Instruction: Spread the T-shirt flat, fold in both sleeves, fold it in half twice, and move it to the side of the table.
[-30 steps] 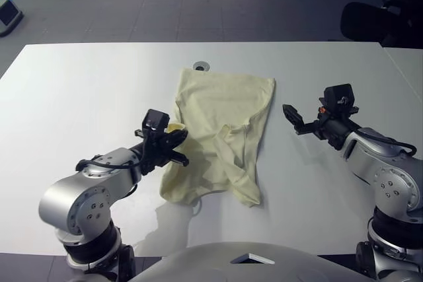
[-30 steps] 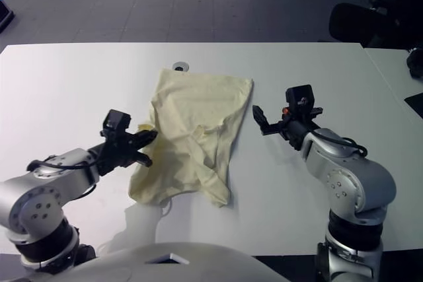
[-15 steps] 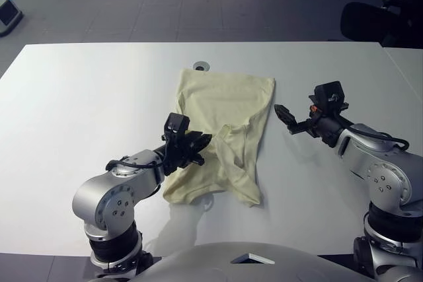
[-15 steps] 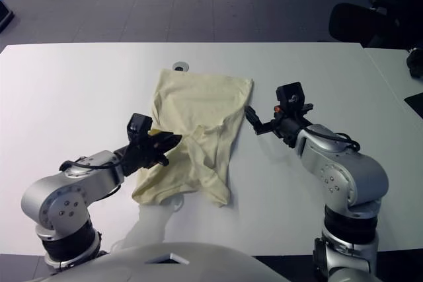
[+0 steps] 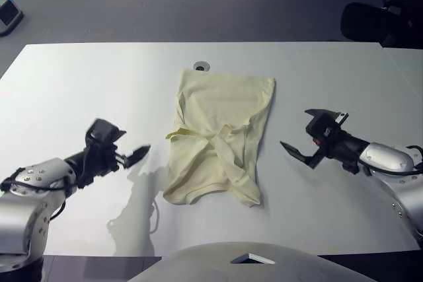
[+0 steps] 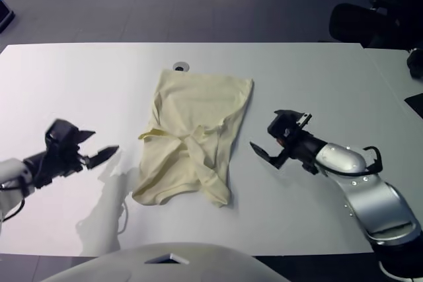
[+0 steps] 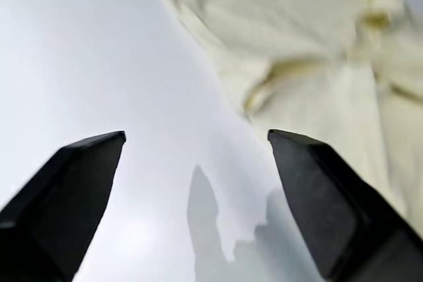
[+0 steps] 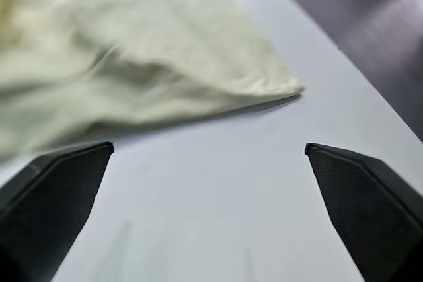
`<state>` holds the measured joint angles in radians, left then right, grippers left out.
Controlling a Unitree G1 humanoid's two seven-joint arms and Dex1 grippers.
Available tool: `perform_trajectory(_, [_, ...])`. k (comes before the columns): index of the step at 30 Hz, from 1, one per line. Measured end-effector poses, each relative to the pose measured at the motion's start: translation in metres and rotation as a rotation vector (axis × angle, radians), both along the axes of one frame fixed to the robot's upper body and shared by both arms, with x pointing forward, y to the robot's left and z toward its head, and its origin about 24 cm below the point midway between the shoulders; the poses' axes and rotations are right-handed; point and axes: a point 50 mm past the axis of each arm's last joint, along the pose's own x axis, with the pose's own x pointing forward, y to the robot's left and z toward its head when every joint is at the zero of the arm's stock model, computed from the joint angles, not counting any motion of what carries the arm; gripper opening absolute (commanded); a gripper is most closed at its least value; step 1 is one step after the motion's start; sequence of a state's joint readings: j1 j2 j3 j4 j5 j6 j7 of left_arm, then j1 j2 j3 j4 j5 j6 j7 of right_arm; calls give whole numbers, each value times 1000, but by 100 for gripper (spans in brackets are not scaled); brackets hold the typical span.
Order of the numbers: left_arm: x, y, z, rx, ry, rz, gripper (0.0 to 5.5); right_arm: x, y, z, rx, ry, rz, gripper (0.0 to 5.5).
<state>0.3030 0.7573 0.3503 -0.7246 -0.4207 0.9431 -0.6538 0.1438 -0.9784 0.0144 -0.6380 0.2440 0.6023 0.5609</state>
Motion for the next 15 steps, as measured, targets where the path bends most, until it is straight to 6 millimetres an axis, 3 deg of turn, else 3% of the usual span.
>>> perform_trajectory(4, [-17,8,-23,204,17,-182,531,-13,-5,-10,-101,52,202,540])
perform_trajectory(9, [-29,-3,-39,411,-101,-475,539,-24,-1,-20,-174,73,407,540])
perform_trajectory(13, [-40,-31,-45,522,-318,-781,465,-39,13,-35,-240,83,615,540])
perform_trajectory(15, [-44,-36,-49,518,-349,-828,425,-41,17,-37,-235,68,638,540])
